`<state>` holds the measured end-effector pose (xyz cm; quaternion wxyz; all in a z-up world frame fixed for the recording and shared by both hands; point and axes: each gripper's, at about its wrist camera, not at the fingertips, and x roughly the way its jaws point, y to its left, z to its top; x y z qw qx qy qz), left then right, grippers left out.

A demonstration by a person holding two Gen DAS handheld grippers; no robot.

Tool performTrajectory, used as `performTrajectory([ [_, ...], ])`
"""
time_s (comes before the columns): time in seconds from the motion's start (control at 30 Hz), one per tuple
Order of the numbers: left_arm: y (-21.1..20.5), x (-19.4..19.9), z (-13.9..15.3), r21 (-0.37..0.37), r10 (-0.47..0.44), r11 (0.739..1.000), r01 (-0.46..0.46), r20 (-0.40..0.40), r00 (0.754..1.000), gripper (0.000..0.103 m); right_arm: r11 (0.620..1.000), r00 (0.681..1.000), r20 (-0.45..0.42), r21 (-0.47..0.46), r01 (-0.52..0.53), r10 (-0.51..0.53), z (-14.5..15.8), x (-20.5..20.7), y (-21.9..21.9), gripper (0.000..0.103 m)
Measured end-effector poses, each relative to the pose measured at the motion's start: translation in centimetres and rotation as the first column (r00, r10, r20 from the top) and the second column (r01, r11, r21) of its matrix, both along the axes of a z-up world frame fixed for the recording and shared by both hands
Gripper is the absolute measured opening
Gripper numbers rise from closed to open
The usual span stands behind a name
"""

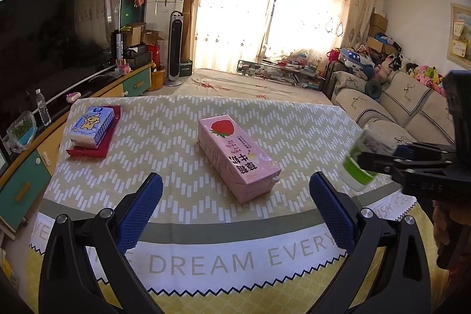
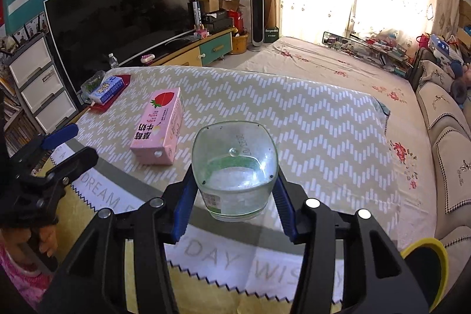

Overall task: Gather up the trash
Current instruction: 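Carry the clear cup over the bin and drop it inside, then grasp the pink strawberry milk carton with the left gripper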

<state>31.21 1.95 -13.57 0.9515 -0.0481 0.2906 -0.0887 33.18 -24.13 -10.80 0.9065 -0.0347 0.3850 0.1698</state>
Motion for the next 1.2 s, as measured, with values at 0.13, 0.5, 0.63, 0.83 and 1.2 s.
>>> performTrajectory([
  [0.13,-0.2,-0.1,0.0,0.01,-0.003,1.0,0.003,0.003,1.0,0.098,0.996,0.997,0.02,0.043,0.075,-0.076,0.6,-3.9,-4.2,0.047],
  [0.5,-1.0,0.0,-0.5,0.056,-0.007,0.998,0.008,-0.006,1.0,0.098,0.873,0.872,-0.071,0.028,0.486,-0.484,-3.6,-10.6,-21.8,0.048],
  [0.63,-1.4,0.0,-0.8,0.076,-0.006,0.997,0.007,-0.014,1.0,0.098,0.808,0.802,-0.115,-0.011,0.589,-0.586,-6.5,-11.8,-26.5,0.048],
  [0.83,-1.4,0.3,-1.1,0.083,-0.009,0.997,0.011,-0.026,1.0,0.098,0.748,0.742,-0.116,-0.01,0.664,-0.66,-8.1,-12.6,-29.5,0.052],
  [1.2,-1.9,0.4,-1.3,0.105,-0.008,0.994,0.01,-0.023,1.0,0.098,0.833,0.84,-0.012,0.119,0.54,-0.542,-4.4,-9.1,-22.5,0.057],
])
